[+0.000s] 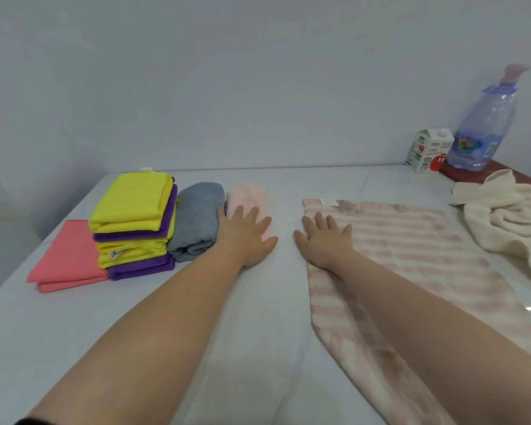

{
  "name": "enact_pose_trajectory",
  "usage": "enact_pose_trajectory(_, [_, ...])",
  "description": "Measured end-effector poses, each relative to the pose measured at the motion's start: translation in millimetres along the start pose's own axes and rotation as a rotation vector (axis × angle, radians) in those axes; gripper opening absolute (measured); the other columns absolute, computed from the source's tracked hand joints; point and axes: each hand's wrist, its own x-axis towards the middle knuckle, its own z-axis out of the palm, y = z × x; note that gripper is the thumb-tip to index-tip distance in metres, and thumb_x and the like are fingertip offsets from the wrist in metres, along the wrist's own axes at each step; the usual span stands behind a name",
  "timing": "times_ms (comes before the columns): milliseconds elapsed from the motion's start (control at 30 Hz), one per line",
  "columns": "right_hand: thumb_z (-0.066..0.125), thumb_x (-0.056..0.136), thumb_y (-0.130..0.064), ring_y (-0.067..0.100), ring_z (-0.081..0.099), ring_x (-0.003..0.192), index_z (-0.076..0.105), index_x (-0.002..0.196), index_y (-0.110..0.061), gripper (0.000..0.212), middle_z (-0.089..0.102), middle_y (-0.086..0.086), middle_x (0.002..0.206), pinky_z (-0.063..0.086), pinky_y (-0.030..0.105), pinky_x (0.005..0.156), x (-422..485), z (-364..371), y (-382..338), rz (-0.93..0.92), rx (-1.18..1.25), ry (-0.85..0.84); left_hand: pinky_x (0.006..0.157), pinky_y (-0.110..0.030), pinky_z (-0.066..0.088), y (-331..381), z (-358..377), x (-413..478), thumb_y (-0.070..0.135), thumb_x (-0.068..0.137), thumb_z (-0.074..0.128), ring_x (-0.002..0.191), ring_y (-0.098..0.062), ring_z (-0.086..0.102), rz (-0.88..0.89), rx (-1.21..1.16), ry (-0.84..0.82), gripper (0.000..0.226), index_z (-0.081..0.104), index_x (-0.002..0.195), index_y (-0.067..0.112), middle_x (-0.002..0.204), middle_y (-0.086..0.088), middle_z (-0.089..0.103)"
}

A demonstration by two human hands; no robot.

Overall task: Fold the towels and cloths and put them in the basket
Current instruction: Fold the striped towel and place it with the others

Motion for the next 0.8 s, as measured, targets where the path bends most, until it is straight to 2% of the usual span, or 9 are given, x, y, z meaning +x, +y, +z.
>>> enact_pose_trajectory(400, [0.01,0.098,-0.045,0.027,-0.004,0.147,0.008,0.152,-0.022,0.058,-0.002,0.004,0.16,-0.004,0.059,0.113,4.6,2.9,-34.3,-0.061,0.062,-0.013,0.111,-0.065,-0.004,-17.0,3.9,-3.4,0.06,0.094,0.012,0.147,-0.024,-0.003,-0.048,-0.04,-0.029,0.061,0.007,0.15,0.037,0.16,0.006,-0.003])
enact_pose_trajectory(467, [0.011,0.099,-0.042,0.026,-0.001,0.147,0.01,0.152,-0.021,0.057,0.001,0.004,0.16,-0.003,0.059,0.113,6.8,1.5,-40.5,-0.068,0.128,-0.016,0.111,-0.065,-0.003,-19.9,4.1,-3.6,0.06,0.094,0.013,0.147,-0.024,-0.003,-0.053,-0.034,-0.036,0.061,0.006,0.15,0.037,0.16,0.006,-0.003])
enact_pose_trajectory(567, [0.017,0.1,-0.036,0.023,0.005,0.147,0.015,0.151,-0.021,0.053,0.006,0.001,0.16,-0.001,0.056,0.114,6.8,-7.2,-45.5,-0.081,0.354,-0.011,0.11,-0.065,-0.001,-22.5,0.9,-3.2,0.06,0.094,0.014,0.146,-0.024,-0.001,-0.058,-0.012,-0.07,0.061,0.008,0.15,0.037,0.16,0.006,-0.001])
enact_pose_trajectory(667, [0.022,0.102,-0.032,0.02,0.006,0.147,0.019,0.15,-0.019,0.05,0.008,0.001,0.16,0.002,0.051,0.116,2.6,-23.0,-31.1,-0.114,0.514,0.042,0.108,-0.068,0.004,-16.3,-12.9,1.6,0.057,0.094,0.016,0.143,-0.027,0.01,-0.067,0.036,-0.088,0.059,0.023,0.147,0.031,0.156,-0.001,0.017])
enact_pose_trajectory(733, [0.024,0.102,-0.029,0.02,0.008,0.146,0.021,0.15,-0.017,0.049,0.01,0.003,0.159,0.003,0.05,0.116,3.0,-31.1,-12.5,-0.136,0.47,0.103,0.109,-0.065,0.01,-5.0,-23.8,7.9,0.049,0.097,0.018,0.139,-0.027,0.019,-0.071,0.021,0.006,0.054,0.032,0.143,0.025,0.149,-0.006,0.029])
enact_pose_trajectory(800, [0.026,0.101,-0.026,0.021,0.01,0.146,0.022,0.149,-0.015,0.049,0.011,0.005,0.159,0.006,0.052,0.115,6.9,-34.2,13.9,-0.112,0.318,0.125,0.111,-0.057,0.014,18.0,-30.7,18.0,0.043,0.099,0.02,0.14,-0.026,0.02,-0.02,-0.083,0.099,0.051,0.03,0.144,0.021,0.15,-0.007,0.028])
